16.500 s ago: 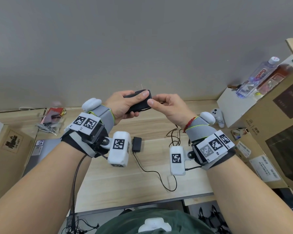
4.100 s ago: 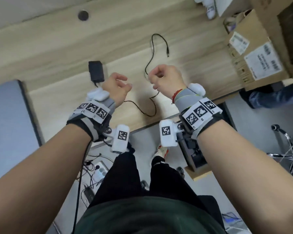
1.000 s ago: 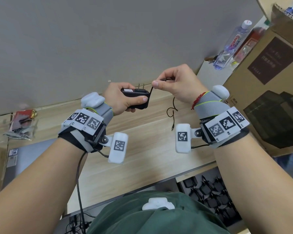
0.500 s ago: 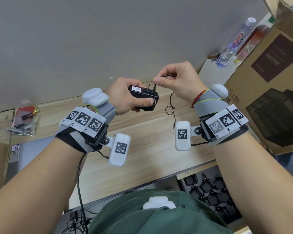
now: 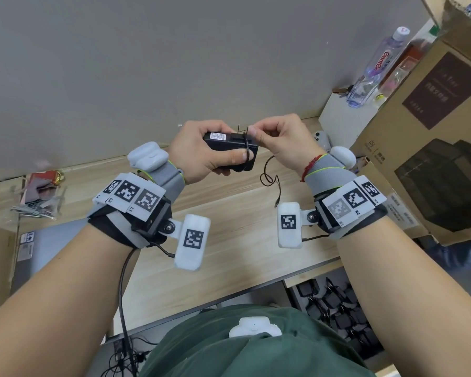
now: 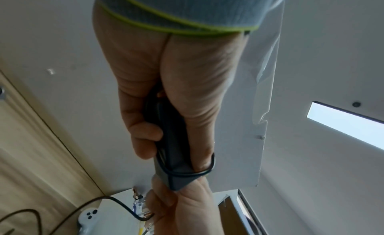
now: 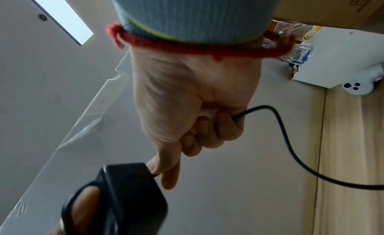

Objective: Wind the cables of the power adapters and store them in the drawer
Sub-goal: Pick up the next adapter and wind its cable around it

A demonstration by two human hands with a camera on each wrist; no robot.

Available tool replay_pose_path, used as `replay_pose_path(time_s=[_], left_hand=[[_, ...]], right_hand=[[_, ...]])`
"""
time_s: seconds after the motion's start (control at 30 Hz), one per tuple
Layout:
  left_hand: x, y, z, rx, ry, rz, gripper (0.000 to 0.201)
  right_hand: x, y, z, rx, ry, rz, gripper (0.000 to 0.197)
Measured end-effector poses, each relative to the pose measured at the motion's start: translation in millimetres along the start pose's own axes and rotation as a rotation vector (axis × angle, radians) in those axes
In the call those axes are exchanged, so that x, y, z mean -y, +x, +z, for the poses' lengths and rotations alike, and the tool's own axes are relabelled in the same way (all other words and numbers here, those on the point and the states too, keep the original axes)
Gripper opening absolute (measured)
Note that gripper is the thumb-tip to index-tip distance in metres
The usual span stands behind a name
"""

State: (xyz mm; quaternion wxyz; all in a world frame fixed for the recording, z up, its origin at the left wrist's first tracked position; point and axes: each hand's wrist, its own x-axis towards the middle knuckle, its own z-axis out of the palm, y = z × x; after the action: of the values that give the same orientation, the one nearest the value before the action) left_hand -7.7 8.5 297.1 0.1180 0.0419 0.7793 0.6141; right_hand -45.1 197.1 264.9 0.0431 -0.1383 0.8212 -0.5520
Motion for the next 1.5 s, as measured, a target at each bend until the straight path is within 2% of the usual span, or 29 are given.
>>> replay_pose_path(time_s=[0.13, 0.27, 0.47, 0.6, 0.73, 0.87, 0.97, 1.1, 1.17, 1.33, 1.4, 1.5], left_hand=[[-4, 3, -3, -0.083, -0.076, 0.033, 0.018], [-1, 12, -7, -0.19, -0.118, 0.019, 0.021], [9, 21, -18, -0.259, -0.096, -0.032, 0.023], [17, 19, -20, -0.239, 0.0, -0.036, 0.029], [22, 18, -21, -0.186, 0.082, -0.032, 0.026], [23, 16, -21, -0.14, 0.143, -0.025, 0.028], [21, 14, -20, -0.1, 0.22, -0.018, 0.027], [17, 10, -14, -0.009, 0.264, -0.013, 0.027], [13, 7, -11, 0.038, 0.261, -0.006, 0.028], [2, 5, -5, 0.07, 0.141, 0.047, 0.024], [1, 6, -4, 0.058, 0.106, 0.063, 0.024], [-1, 8, -4, 0.022, 0.046, 0.068, 0.022]], right_hand=[[-3, -6, 12, 0.035, -0.041, 0.047, 0.029], [-2, -13, 25, 0.138, -0.114, 0.024, 0.021], [2, -18, 31, 0.18, -0.167, 0.062, 0.019], [12, -18, 22, 0.138, -0.173, 0.058, 0.017], [20, -13, 14, 0.101, -0.173, 0.015, 0.009], [24, -9, 7, 0.065, -0.201, -0.013, 0.01], [26, -4, 4, 0.021, -0.14, -0.022, 0.016], [28, 3, 1, -0.058, -0.065, -0.061, 0.039], [26, 5, -1, -0.085, -0.057, -0.063, 0.039], [11, 5, 0, -0.099, 0.003, -0.01, 0.02], [4, 5, 5, -0.087, 0.002, -0.003, 0.024], [-2, 2, 13, -0.063, -0.021, 0.018, 0.04]])
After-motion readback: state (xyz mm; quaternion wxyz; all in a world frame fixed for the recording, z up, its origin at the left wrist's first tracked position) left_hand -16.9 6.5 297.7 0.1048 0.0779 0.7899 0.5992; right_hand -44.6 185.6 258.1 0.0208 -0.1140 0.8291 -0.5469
